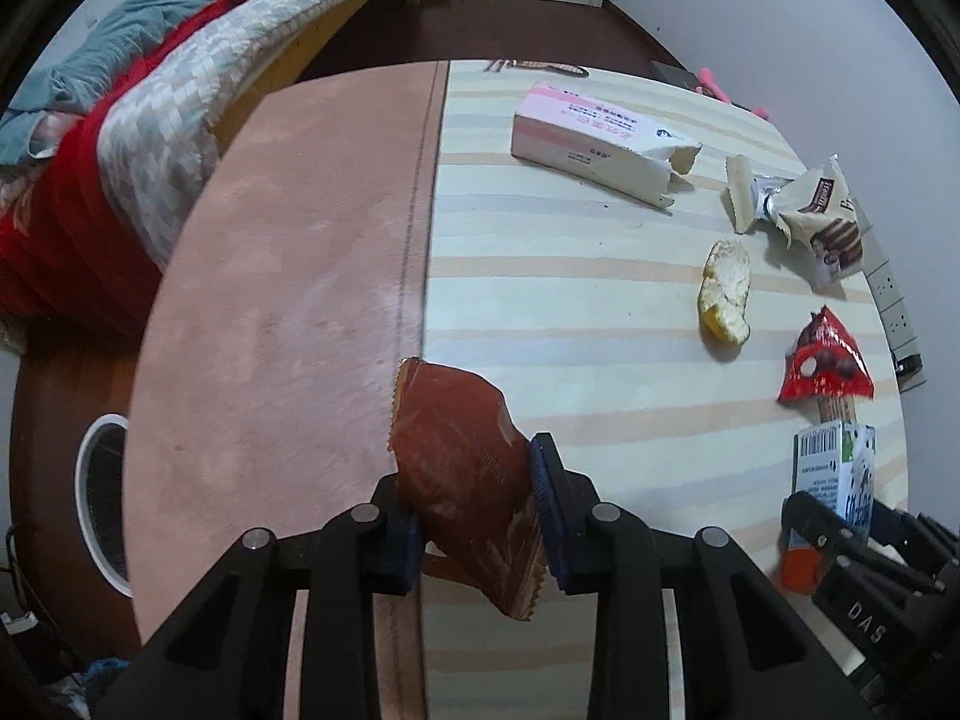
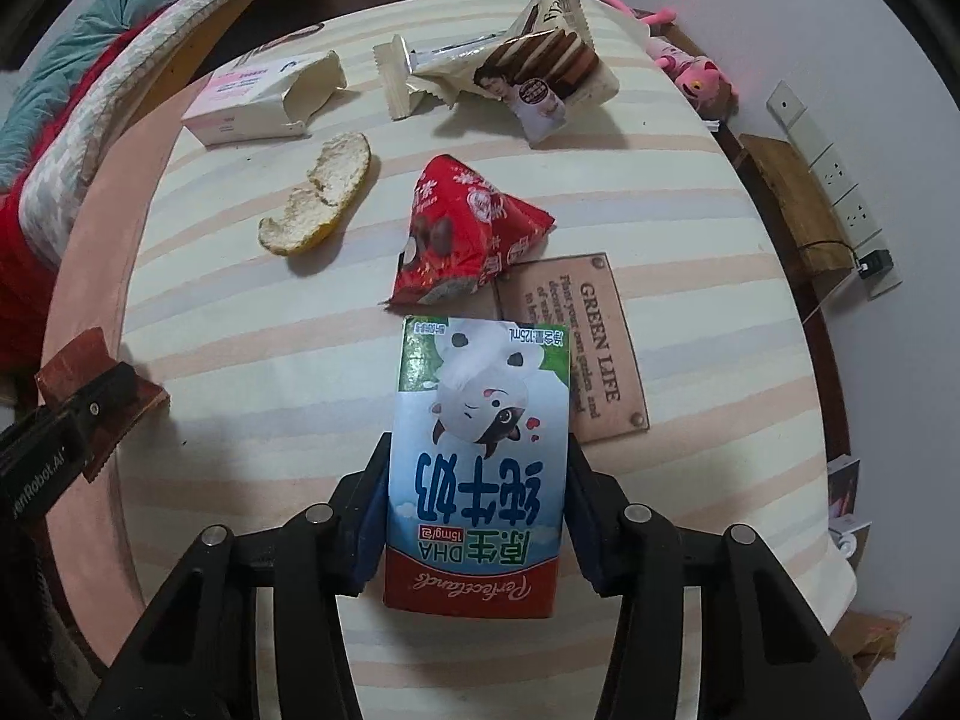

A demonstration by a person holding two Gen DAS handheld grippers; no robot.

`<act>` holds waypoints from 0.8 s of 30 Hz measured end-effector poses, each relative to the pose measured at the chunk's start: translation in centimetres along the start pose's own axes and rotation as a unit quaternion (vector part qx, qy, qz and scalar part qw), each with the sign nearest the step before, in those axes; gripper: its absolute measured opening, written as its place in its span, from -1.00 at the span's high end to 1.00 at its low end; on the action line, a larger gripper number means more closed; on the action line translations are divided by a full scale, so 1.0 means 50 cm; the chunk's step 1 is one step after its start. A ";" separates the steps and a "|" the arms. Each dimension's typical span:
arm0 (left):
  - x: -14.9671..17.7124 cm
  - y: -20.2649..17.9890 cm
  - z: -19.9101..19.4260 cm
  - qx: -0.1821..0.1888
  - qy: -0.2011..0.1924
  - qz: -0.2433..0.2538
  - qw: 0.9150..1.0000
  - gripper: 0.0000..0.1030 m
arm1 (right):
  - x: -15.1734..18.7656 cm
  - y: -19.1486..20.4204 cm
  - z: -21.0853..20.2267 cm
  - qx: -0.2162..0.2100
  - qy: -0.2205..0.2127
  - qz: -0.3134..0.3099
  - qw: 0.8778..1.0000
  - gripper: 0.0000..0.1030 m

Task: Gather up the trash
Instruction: 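Grasp the brown wrapper with the left tool while the right tool grasps the milk carton, then carry the brown wrapper with the left tool while the right tool carries the carton to the bin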

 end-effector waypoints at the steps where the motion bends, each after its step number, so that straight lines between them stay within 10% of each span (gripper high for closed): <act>1: 0.003 0.005 -0.009 -0.002 -0.005 0.001 1.000 0.47 | 0.002 -0.002 0.002 -0.005 0.000 0.000 1.000 -0.02; 24: 0.097 0.321 -0.305 -0.021 -0.129 -0.101 0.986 0.47 | 0.097 0.330 -0.264 -0.130 -0.076 -0.135 0.979 -0.01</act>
Point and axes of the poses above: each gripper's, at about its wrist camera, not at the fingertips, and z roughly the way its jaws point, y to its left, x to its underside, the point moved 4 cm from there along z, roughly the way its jaws point, and after that the axes turned 5 degrees about y, right-handed, at the moved point
